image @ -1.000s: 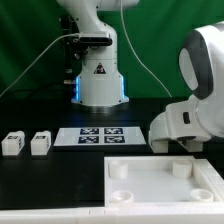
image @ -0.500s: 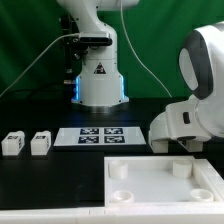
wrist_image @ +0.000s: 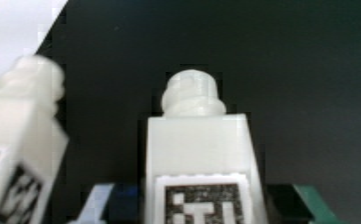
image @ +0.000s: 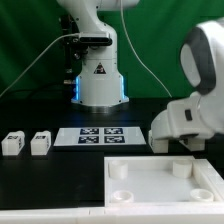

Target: Assemble one leg

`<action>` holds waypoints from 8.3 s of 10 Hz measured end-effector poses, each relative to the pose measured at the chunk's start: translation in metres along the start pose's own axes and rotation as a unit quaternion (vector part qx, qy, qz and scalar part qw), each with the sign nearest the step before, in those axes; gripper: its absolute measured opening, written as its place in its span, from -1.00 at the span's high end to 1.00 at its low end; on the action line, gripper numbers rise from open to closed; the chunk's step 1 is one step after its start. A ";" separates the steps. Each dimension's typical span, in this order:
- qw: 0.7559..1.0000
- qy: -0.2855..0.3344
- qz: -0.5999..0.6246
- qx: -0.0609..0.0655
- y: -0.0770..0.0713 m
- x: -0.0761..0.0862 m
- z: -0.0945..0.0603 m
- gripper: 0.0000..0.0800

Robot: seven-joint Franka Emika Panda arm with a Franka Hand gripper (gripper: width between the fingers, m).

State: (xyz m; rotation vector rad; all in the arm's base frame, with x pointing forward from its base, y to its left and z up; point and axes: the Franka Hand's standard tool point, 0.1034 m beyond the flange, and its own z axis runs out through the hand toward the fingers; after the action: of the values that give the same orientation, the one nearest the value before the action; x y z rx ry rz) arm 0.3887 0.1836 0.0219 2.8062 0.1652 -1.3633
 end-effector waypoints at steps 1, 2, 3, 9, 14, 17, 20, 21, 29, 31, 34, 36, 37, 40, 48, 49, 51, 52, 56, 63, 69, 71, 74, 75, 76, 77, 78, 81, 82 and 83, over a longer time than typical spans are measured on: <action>1.000 0.008 -0.005 0.002 0.002 -0.010 -0.020 0.27; 0.999 0.047 -0.008 0.010 0.007 -0.011 -0.043 0.27; 0.993 0.115 -0.011 0.016 0.012 -0.014 -0.068 0.27; 0.900 0.434 0.007 0.027 0.030 -0.056 -0.165 0.27; 0.829 0.558 -0.007 0.031 0.033 -0.052 -0.167 0.27; 0.806 0.591 -0.009 0.029 0.050 -0.026 -0.247 0.27; 0.795 0.606 -0.009 0.035 0.049 -0.009 -0.275 0.27; 0.796 0.604 -0.008 0.036 0.049 -0.009 -0.272 0.27; 0.755 0.654 -0.035 0.006 0.070 0.055 -0.224 0.27; 0.757 0.653 -0.031 0.001 0.080 0.068 -0.223 0.27; 0.756 0.654 -0.033 -0.005 0.093 0.080 -0.231 0.27; 0.759 0.650 -0.036 -0.009 0.096 0.089 -0.222 0.27; 0.762 0.647 -0.037 -0.009 0.095 0.092 -0.217 0.27; 0.763 0.645 -0.041 -0.008 0.089 0.097 -0.210 0.27; 0.740 0.671 -0.038 -0.005 0.088 0.106 -0.203 0.27; 0.740 0.671 -0.037 -0.005 0.088 0.106 -0.203 0.27; 0.741 0.671 -0.037 -0.005 0.088 0.106 -0.203 0.26; 0.741 0.671 -0.036 -0.006 0.089 0.106 -0.203 0.26; 0.741 0.670 -0.039 -0.009 0.089 0.106 -0.203 -0.61; 0.748 0.662 -0.047 -0.017 0.092 0.099 -0.207 -0.62; 0.822 0.567 -0.053 -0.012 0.089 0.075 -0.223 -0.62; 0.879 0.473 -0.059 -0.006 0.086 0.078 -0.230 -0.62; 0.922 0.382 -0.065 0.000 0.083 0.082 -0.234 -0.62; 0.918 0.392 -0.065 -0.001 0.083 0.087 -0.234 -0.62; 0.919 0.389 -0.064 0.000 0.083 0.090 -0.228 -0.62; 0.919 0.388 -0.065 0.000 0.083 0.092 -0.226 -0.62; 0.919 0.389 -0.065 -0.001 0.081 0.094 -0.223 -0.62; 0.918 0.392 -0.066 -0.001 0.081 0.096 -0.222 -0.58; 0.918 0.392 -0.058 0.003 0.081 0.096 -0.222 -0.14; 0.919 0.392 -0.045 0.007 0.082 0.096 -0.222 0.23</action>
Offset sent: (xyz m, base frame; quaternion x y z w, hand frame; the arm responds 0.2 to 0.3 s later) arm 0.0403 -0.0282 0.0732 -0.0034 0.2162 -0.0485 0.9751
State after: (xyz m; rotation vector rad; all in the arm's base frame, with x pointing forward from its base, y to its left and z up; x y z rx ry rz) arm 0.6300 0.1241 0.0819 3.2024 0.2890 -0.1598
